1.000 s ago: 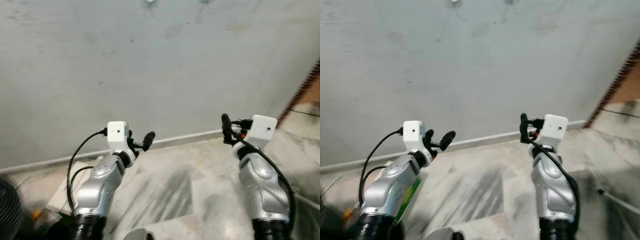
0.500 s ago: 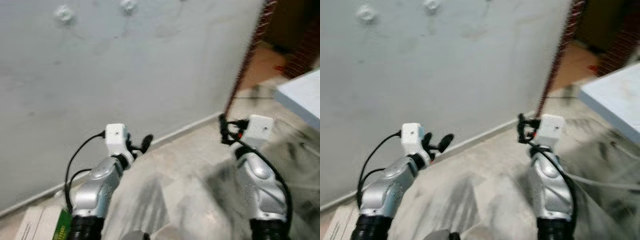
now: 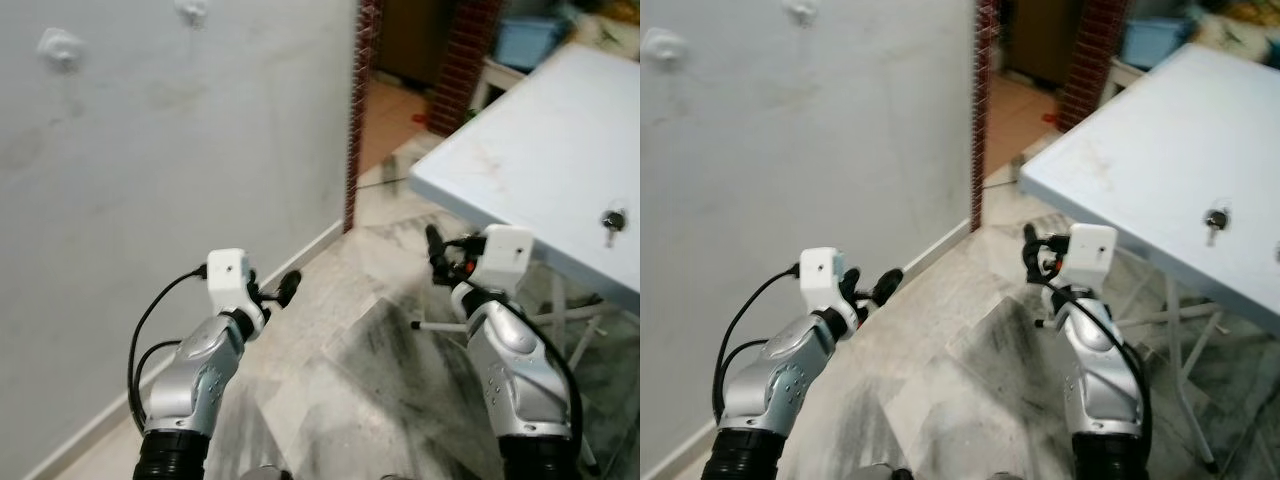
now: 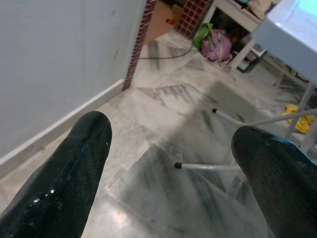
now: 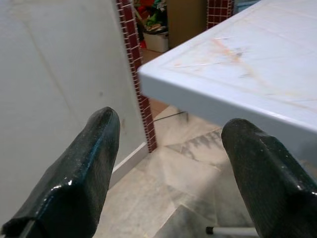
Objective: Hang keys on a hook
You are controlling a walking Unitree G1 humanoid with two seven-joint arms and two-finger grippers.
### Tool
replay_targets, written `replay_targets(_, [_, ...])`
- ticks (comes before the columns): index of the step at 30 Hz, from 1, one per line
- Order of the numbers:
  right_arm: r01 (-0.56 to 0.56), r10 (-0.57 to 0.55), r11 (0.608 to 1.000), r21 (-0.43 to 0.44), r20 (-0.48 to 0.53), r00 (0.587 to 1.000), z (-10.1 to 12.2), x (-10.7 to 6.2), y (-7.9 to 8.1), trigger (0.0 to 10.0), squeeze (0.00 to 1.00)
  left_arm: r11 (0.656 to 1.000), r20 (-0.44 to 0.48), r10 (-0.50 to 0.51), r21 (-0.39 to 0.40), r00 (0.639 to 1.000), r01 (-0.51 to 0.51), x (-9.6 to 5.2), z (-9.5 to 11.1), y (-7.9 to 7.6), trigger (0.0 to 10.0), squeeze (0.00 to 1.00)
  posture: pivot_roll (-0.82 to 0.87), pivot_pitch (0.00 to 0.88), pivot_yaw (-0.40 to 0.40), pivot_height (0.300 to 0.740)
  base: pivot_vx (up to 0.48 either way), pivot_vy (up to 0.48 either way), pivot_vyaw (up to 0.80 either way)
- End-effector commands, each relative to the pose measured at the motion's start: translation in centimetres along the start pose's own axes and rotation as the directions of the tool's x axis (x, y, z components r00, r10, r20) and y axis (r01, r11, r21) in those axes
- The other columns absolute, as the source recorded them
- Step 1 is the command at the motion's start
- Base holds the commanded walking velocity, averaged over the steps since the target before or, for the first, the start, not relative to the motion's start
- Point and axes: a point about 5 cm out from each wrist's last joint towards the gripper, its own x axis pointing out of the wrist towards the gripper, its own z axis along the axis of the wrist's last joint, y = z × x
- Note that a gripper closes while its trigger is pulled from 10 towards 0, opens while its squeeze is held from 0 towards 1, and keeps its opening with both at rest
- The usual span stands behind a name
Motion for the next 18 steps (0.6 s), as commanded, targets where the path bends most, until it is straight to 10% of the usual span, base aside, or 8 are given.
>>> replay_targets(1, [0.002, -0.002, 1.0, -0.014, 0.002, 1.0, 0.21, -0.22, -0.3, 10.0, 0.0, 1.0, -0.007, -0.007, -0.007, 1.0, 0.007, 0.14, -0.29, -0.37, 10.0, 0.0, -0.03, 0.121, 0.038, 0.74, 0.281, 0.0, 0.0])
replay_targets(18, [-0.012, 0.012, 0.999, -0.033, -0.002, 1.0, 0.33, -0.45, -0.11, 10.0, 0.0, 1.0, -0.013, -0.023, -0.011, 1.0, 0.023, 0.75, -0.55, -0.96, 10.0, 0.0, -0.06, 0.113, 0.034, 0.74, 0.276, 0.0, 0.0])
